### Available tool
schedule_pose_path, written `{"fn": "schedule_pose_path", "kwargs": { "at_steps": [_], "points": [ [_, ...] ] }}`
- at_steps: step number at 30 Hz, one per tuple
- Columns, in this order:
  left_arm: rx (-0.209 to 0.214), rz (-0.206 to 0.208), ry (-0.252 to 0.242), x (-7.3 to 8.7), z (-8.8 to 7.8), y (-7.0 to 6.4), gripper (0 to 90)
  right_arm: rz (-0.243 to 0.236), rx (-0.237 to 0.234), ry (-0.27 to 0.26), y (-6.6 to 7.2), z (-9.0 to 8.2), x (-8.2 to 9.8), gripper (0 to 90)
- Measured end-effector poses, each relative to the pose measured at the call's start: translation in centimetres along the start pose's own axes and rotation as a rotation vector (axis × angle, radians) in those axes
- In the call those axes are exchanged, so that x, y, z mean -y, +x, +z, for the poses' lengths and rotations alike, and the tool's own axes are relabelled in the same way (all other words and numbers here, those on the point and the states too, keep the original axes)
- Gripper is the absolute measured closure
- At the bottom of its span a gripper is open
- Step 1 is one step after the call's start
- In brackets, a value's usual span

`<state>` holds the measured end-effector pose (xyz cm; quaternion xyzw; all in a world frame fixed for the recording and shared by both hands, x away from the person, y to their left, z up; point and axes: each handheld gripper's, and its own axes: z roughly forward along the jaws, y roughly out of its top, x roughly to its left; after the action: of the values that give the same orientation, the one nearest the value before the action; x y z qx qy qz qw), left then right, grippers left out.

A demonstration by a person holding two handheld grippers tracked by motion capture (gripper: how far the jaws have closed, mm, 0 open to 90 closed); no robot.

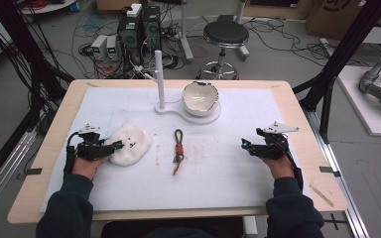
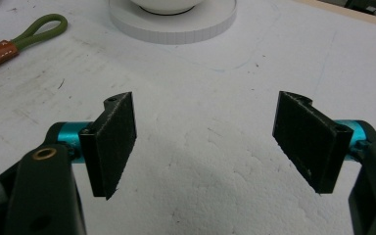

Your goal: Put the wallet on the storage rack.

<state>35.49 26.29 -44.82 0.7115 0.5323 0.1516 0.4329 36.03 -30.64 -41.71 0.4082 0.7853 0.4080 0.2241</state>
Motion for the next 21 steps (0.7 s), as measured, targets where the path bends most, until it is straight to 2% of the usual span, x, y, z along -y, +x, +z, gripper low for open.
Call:
{"fn": "schedule_pose_path", "kwargs": {
  "at_steps": [1, 4, 5, 8, 13, 15, 18, 21],
  "points": [
    [0.025, -0.012, -0.035, -0.1, -0.5, 0.2, 69.6, -0.002, -0.002, 0.009, 0.1, 0.1, 0.0, 24.6],
    [0.048, -0.01, -0.065, -0.3, -0.7, -0.1, 76.3, -0.001, -0.01, 0.014, 0.2, 0.3, 0.0, 24.8],
    [0.058, 0.004, -0.073, -0.4, -0.9, -0.3, 77.5, -0.001, -0.015, 0.013, 0.2, 0.3, 0.0, 24.8],
    [0.1, 0.02, -0.135, -0.9, -1.4, -1.0, 78.4, 0.0, -0.023, 0.015, 0.4, 0.4, -0.1, 24.8],
    [0.139, 0.057, -0.237, -1.7, -2.2, -2.2, 78.8, 0.006, -0.052, 0.004, 0.7, 0.5, -0.2, 24.8],
    [0.163, 0.056, -0.271, -1.9, -2.5, -2.6, 78.8, 0.007, -0.057, -0.003, 0.9, 0.5, -0.3, 24.7],
    [0.219, 0.059, -0.316, -2.2, -2.6, -3.2, 78.7, 0.027, -0.11, -0.039, 1.6, 0.5, -0.7, 24.5],
    [0.261, 0.094, -0.333, -2.4, -2.5, -4.4, 78.7, 0.024, -0.132, -0.052, 2.1, 0.7, -1.1, 23.0]
  ]
}}
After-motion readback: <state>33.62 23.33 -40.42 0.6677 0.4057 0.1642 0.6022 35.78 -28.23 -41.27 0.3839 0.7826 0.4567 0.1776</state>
